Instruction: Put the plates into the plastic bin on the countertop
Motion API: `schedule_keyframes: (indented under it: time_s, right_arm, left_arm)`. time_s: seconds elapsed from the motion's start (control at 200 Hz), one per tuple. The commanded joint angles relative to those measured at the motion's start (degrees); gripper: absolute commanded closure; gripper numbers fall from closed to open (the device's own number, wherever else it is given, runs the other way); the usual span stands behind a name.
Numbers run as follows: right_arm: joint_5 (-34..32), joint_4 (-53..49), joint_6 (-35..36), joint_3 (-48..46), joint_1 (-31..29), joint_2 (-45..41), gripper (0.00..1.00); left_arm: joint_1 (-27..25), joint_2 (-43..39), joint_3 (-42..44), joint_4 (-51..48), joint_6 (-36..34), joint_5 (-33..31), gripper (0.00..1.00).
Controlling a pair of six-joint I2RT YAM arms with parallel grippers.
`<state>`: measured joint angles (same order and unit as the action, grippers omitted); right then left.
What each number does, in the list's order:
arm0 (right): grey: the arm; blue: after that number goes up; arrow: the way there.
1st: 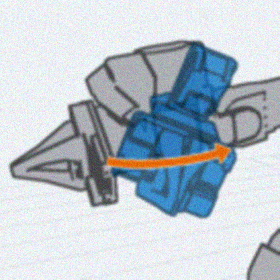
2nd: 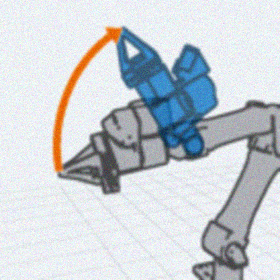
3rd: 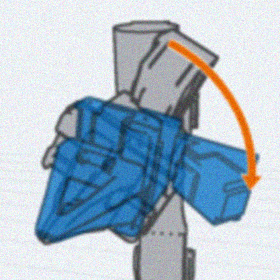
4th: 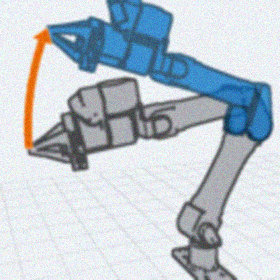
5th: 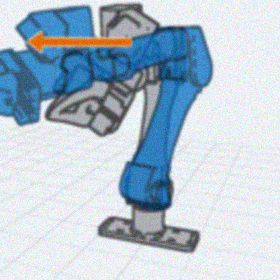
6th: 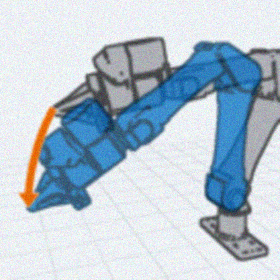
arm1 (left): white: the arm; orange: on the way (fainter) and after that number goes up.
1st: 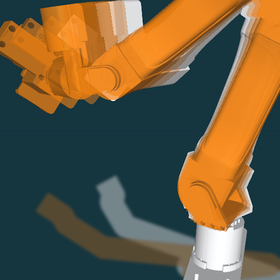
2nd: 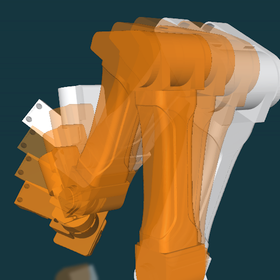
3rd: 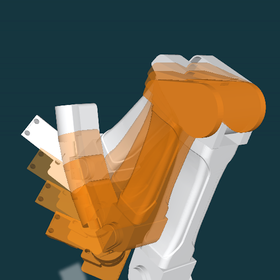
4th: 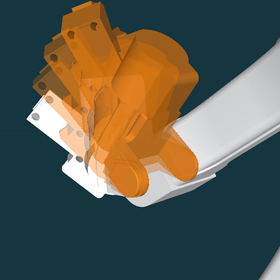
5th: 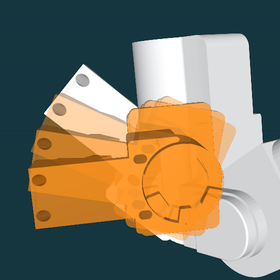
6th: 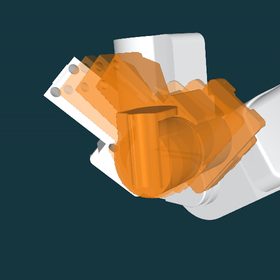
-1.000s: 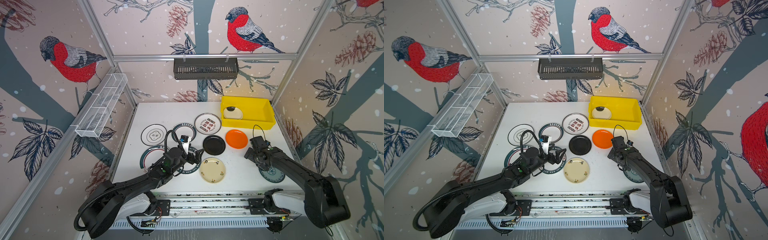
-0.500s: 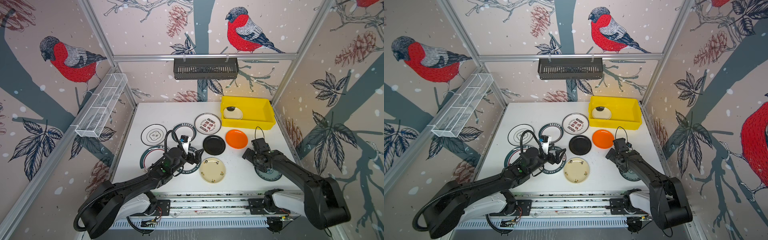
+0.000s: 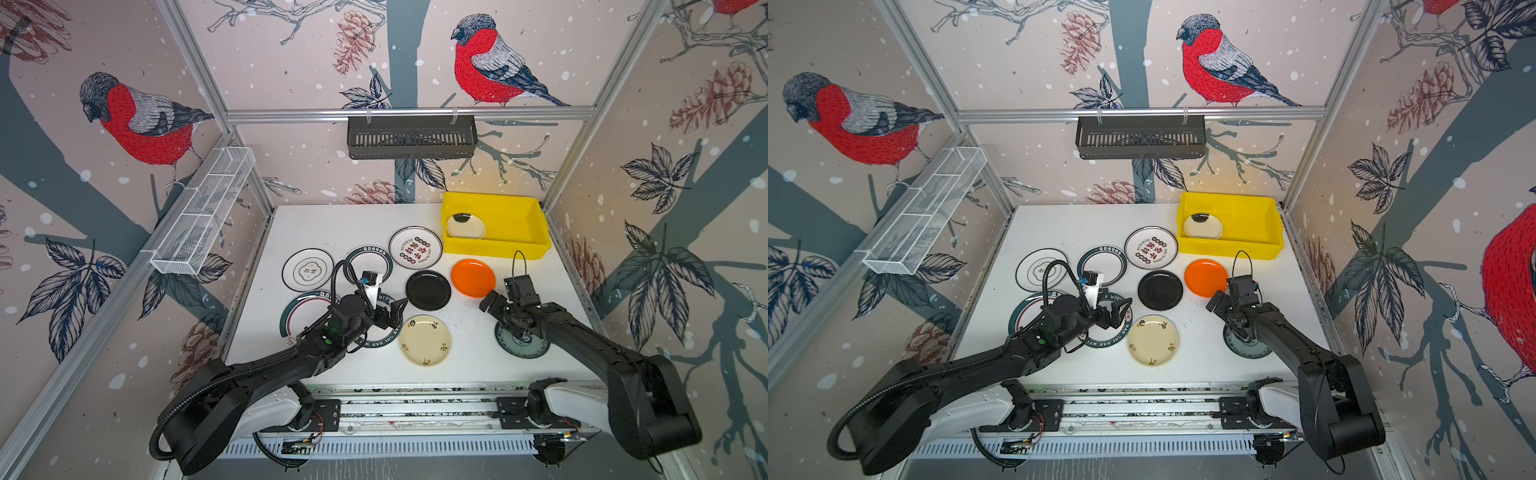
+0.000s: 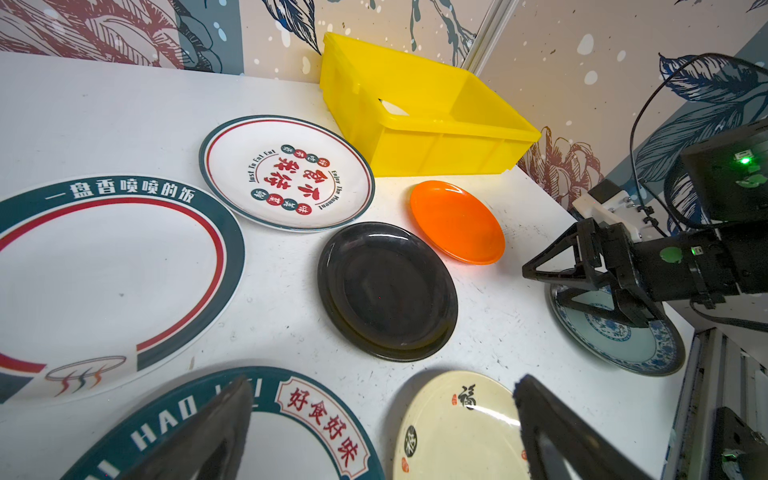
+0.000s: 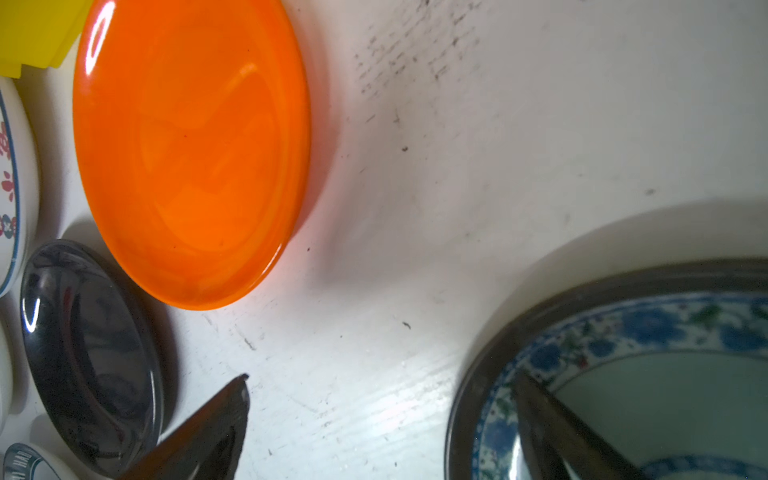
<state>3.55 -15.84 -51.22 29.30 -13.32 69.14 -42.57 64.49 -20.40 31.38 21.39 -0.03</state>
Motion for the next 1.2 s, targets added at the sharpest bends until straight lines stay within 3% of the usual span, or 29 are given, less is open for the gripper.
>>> schedule_keyframes:
  time_s: [0.0, 0.405, 0.61, 0.836, 0.931, 1.091, 1.196]
  right_arm:
    - [3.89, 0.36, -1.65, -0.51, 0.14, 0.94, 0.01]
    - [9.19, 9.4, -4.74, -0.88, 2.25, 4.2, 0.01]
    - [9.9, 12.34, -2.54, 1.97, 2.49, 6.14, 0.01]
    - [12.43, 13.08, 1.85, 5.59, 4.63, 6.64, 0.01]
    - [13.05, 11.94, 3.65, 6.08, 5.47, 4.9, 0.01]
    - [6.37, 3.1, 6.82, 6.29, 7.11, -1.07, 0.01]
    - [8.22, 1.43, 6.86, 3.44, 10.07, -6.61, 0.01]
  left_arm:
    - [-0.06, 0.06, -0.25, 1.15, -0.03, -0.41, 0.02]
    - [-0.06, 0.7, -0.38, 0.43, -0.38, -0.57, 0.02]
    - [-0.06, 3.67, -0.43, 2.59, 0.23, -0.29, 0.02]
    - [-0.06, 10.13, -3.64, 2.99, 1.81, 4.53, 0.02]
    - [-0.06, 10.88, -4.68, 2.23, 2.33, 4.56, 0.03]
    - [-0.15, 9.63, -5.34, 2.42, 3.58, 5.95, 0.04]
    - [-0.73, 10.22, -6.29, 2.78, 5.05, 6.77, 0.05]
